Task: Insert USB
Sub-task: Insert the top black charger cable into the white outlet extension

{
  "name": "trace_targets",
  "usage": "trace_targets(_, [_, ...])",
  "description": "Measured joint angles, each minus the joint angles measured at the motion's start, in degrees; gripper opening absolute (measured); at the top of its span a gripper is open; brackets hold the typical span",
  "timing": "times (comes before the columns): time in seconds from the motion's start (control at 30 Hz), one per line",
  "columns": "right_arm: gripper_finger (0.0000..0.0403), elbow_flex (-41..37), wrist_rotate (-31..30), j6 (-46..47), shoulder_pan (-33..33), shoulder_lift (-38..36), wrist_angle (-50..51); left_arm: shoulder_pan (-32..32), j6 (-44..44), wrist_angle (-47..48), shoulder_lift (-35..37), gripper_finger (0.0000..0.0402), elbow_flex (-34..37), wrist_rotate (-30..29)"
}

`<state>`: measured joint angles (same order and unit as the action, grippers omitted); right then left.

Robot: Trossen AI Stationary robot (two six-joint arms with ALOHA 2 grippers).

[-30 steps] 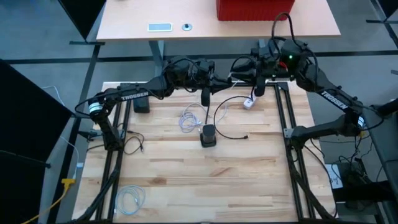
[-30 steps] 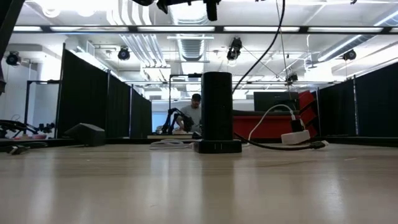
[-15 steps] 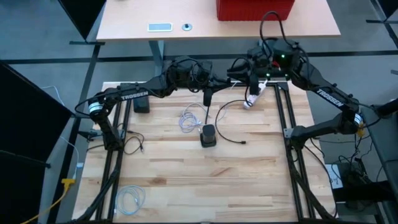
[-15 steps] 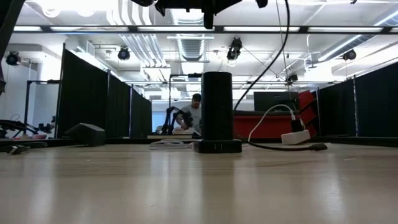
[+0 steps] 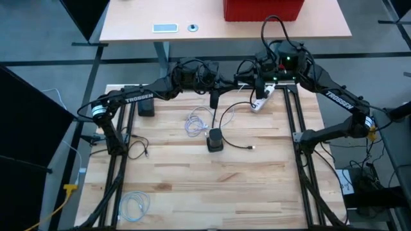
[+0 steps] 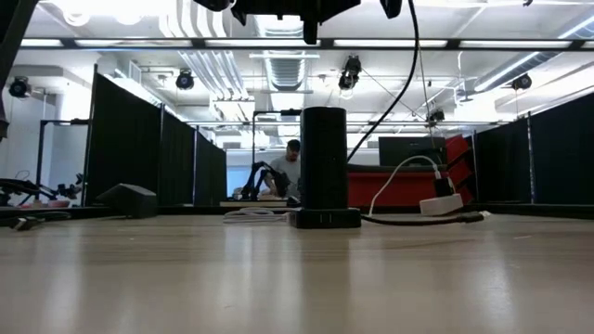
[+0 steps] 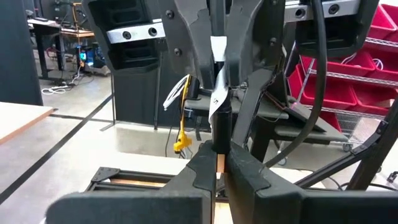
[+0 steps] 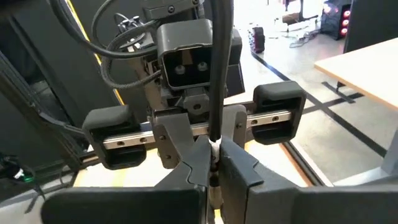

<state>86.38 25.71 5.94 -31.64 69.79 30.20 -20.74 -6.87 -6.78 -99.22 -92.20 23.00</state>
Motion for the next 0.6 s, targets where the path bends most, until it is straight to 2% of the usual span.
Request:
trace_targets(0.33, [0.0005, -1.33, -4.53, -5.44, -0.06, -3.75, 4.61, -0.15, 1.83, 1.99, 2.05, 0.0094, 0.0, 0.12])
trace_targets(0.47, [0.0005, -8.65, -8.04, -7.91, -0.58, -10.55, 4.52, -0.23, 1.79, 4.31, 3.67, 0.0125, 0.05, 0.1])
trace_targets(0.6, [0.0005, -20.12, -8.36, -8.05, -3.03, -18.68, -2.34, -0.28, -0.69, 4.84, 3.92, 0.0135, 0.92, 0.05])
